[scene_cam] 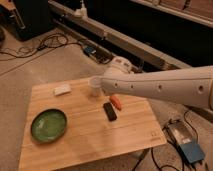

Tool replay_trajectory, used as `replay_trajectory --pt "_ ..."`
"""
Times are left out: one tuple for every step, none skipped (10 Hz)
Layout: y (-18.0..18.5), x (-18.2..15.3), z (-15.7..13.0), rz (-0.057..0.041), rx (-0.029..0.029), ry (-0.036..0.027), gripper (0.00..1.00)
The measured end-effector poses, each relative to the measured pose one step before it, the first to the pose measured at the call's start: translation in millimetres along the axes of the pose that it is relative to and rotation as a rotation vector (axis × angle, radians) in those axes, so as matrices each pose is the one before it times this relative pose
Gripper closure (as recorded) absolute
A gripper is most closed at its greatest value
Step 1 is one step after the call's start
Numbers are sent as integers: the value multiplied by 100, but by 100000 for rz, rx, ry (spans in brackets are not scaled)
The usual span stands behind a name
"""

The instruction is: Knock the bottle over

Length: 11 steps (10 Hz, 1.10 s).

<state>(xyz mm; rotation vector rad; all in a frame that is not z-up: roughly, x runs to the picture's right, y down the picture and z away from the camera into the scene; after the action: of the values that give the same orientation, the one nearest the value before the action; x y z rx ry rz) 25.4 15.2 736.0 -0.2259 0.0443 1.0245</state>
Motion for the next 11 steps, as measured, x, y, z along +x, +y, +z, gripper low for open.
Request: replay_trajectory --pt "35 130 -24 192 37 51 55" --pt "-62 -95 -1 296 -36 -68 47" --pt "-142 -31 160 901 -524 404 37" --pt "-737 18 133 1344 34 344 29" --pt "-2189 -67 467 2930 543 1135 20" --pt "-1781 -311 363 2224 261 546 20" --pt "-2321 -190 382 2769 671 878 20" --pt "-2702 202 290 3421 748 1326 20" --pt "-2048 299 197 3069 563 1154 20" --pt "-1641 117 270 2308 566 1235 20" --pt "-1778 -3 448 2943 172 1795 20"
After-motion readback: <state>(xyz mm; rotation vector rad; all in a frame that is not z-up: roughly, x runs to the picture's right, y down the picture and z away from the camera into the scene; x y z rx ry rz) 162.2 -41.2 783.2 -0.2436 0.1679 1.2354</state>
